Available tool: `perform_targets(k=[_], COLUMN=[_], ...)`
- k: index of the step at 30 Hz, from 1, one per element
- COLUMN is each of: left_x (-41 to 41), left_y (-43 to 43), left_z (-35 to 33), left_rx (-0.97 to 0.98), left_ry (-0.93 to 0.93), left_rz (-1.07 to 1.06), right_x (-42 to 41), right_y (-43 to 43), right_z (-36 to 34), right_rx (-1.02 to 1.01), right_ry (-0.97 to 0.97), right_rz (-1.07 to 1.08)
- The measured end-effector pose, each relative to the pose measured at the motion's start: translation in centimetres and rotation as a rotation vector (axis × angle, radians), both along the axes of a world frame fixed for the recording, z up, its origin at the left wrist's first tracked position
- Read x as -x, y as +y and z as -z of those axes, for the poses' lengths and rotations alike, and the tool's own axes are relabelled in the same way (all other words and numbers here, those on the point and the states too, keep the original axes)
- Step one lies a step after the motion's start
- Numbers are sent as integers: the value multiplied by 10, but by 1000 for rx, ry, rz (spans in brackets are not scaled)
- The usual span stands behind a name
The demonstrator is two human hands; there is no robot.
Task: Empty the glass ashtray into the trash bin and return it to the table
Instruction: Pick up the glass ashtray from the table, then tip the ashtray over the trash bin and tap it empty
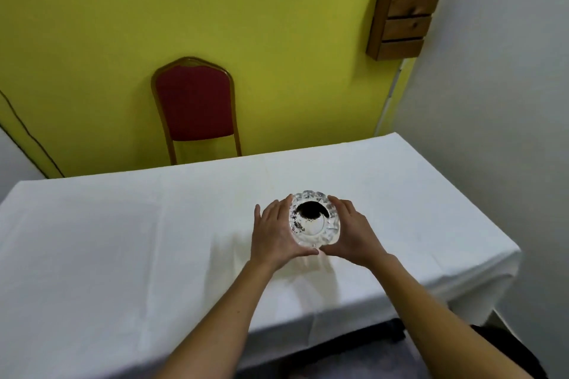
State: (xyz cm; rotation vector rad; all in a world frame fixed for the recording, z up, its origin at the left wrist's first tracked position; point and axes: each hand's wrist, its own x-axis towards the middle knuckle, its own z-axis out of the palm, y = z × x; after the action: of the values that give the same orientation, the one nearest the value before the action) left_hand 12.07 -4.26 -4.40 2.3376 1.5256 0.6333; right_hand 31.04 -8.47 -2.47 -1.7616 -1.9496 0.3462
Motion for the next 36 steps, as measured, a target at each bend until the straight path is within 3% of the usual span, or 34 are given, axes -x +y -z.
perform_targets(k=[4,10,21,27,36], left_x=[-52,-133,-305,-394,-472], left_y=[-35,-84,-170,-217,-251], left_z=[-6,-18,-24,-7,32], left_rx=[33,135,80,14,94], left_ry=[-117,-223,-181,-96,-20], left_rz=[155,324,613,689,720], right_x=[-43,-112,-250,-332,-407], right_y=[-57,-133,-270,-323,-361], right_z=[-9,-27,-24,-1,40], right_rx=[20,9,-58,-43,75], right_ry=[125,138,180,263,399], right_rz=[137,305,561,632,672])
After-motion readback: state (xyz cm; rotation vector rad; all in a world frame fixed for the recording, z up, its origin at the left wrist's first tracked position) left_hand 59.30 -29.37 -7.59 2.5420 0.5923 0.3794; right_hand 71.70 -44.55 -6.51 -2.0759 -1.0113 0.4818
